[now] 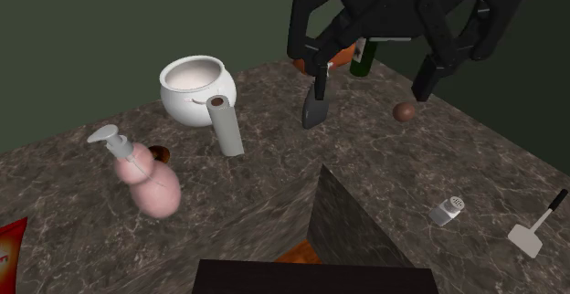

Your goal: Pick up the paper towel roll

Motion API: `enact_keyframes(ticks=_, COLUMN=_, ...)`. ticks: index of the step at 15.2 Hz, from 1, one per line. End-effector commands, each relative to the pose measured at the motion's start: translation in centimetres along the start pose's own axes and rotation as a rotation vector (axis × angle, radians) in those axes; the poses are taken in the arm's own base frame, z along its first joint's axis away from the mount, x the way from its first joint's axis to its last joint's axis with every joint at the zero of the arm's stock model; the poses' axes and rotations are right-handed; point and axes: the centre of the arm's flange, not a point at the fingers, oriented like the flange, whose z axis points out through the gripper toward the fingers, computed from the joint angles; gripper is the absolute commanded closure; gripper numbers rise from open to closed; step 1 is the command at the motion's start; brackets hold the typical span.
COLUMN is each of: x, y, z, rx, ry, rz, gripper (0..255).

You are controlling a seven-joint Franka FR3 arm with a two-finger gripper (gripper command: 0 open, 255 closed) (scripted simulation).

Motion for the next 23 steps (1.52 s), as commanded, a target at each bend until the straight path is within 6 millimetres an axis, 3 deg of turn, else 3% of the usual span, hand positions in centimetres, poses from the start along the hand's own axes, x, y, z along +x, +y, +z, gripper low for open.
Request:
enact_keyframes(ticks=1, x=0.0, y=0.0, z=0.0, rx=0.000, ry=0.000, rz=0.000, gripper=0)
enact_keyframes(ticks=23, x=18.9, y=-16.8, z=14.5, rx=-0.005, ry=-0.004, rz=-0.050, gripper=0)
